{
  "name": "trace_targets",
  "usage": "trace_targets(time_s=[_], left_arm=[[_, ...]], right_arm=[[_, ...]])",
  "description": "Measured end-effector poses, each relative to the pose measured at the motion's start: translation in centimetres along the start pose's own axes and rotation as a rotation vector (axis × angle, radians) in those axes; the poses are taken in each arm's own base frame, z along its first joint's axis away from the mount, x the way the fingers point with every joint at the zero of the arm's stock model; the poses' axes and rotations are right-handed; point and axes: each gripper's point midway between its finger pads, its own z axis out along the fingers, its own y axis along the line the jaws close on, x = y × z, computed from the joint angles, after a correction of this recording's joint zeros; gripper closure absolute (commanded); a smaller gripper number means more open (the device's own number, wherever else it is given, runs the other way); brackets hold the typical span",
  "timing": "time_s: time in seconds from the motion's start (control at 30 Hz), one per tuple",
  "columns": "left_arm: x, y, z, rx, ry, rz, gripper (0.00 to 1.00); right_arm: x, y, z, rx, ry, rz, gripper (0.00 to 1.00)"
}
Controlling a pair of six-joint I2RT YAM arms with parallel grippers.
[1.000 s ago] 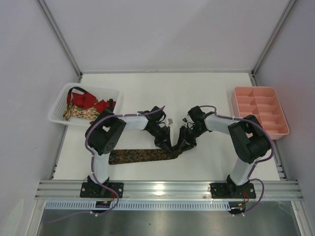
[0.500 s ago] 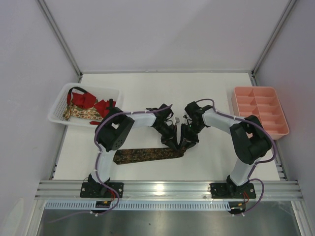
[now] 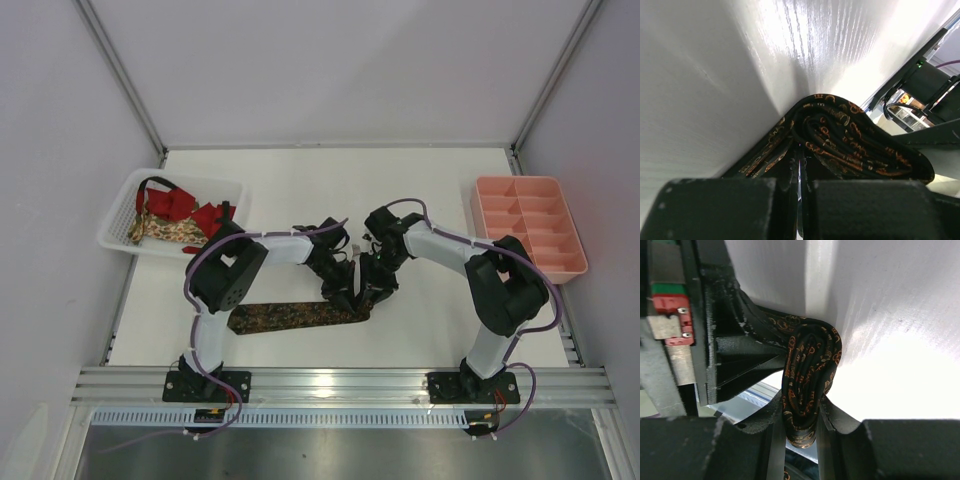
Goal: Roll the ties
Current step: Roll the tie
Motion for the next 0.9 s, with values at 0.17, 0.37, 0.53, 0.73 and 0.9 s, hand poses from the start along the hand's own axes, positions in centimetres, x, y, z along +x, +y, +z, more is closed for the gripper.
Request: trace_targets(time_s=[0.17, 0.37, 0.53, 0.73, 0.9], left_arm=[[-0.2, -0.1, 0.0, 0.005, -0.008, 0.006, 1.0], [-1.4, -0.6, 0.5, 0.011, -0.012, 0.005, 1.0], [-1.7, -0.7, 0.7, 0.014, -0.011, 0.0, 0.99], [-1.0, 0.1, 0.3, -0.001, -0.013, -0.005, 0.98], [0.1, 1.4, -0.9, -0.047, -0.042, -0.002, 0.94]], right_arm=[[-0.2, 0.5, -0.1, -0.003, -0.009, -0.015, 1.0], [-0.7, 0.5, -0.3, 0.023, -0.033, -0.014, 1.0], [-0.8, 0.5, -0.2, 0.061, -0.031, -0.019, 1.0], [-0.3, 0.9, 0.5, 0.096, -0.013, -0.048, 1.0], [0.2, 1.3, 1.3, 0.106, 0.011, -0.067, 1.0]])
